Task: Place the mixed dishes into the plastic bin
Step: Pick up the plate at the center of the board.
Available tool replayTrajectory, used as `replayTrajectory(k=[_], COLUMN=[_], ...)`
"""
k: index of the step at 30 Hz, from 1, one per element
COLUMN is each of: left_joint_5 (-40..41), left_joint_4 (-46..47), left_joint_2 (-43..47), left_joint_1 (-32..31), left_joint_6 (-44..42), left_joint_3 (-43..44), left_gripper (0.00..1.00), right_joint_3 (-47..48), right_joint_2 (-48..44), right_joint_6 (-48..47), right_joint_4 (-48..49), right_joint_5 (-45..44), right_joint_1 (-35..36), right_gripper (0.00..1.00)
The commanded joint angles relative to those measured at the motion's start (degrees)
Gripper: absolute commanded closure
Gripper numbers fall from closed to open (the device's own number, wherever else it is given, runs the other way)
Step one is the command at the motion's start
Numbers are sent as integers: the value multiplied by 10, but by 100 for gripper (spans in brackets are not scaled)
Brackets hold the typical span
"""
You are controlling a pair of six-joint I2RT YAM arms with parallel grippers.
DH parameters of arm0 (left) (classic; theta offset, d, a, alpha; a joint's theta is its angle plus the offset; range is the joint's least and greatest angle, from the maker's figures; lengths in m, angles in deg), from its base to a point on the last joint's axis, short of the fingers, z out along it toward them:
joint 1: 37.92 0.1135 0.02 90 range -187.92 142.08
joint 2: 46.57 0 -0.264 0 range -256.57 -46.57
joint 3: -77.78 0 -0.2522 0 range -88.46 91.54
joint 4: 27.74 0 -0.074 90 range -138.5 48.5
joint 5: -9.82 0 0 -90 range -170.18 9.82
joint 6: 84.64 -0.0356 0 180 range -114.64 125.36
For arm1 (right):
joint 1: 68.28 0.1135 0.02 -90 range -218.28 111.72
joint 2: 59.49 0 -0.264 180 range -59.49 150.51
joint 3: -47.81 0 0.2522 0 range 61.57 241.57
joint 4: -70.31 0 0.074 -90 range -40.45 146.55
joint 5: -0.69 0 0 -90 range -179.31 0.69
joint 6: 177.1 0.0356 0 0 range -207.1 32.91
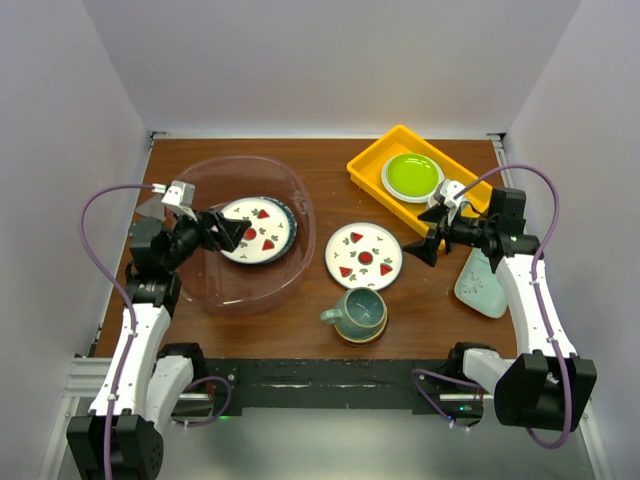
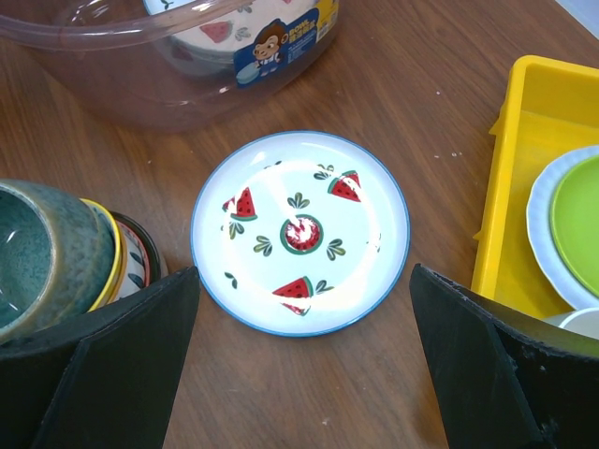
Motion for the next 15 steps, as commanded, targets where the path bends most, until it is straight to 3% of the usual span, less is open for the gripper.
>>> replayTrajectory(k=[1, 15], left_joint_5=[-13, -16], left_joint_4=[24, 24], left_joint_2=[7, 8], left_joint_1=[3, 3], left_joint_6=[-15, -17], left_joint_3=[-4, -4], left_gripper=[0, 0], right_joint_3=[-5, 3], right_joint_2=[2, 7], right_joint_6=[-20, -81], right_joint_4=[-4, -42], right_joint_5=[14, 11], right_joint_1=[-1, 8], right_gripper=[2, 2])
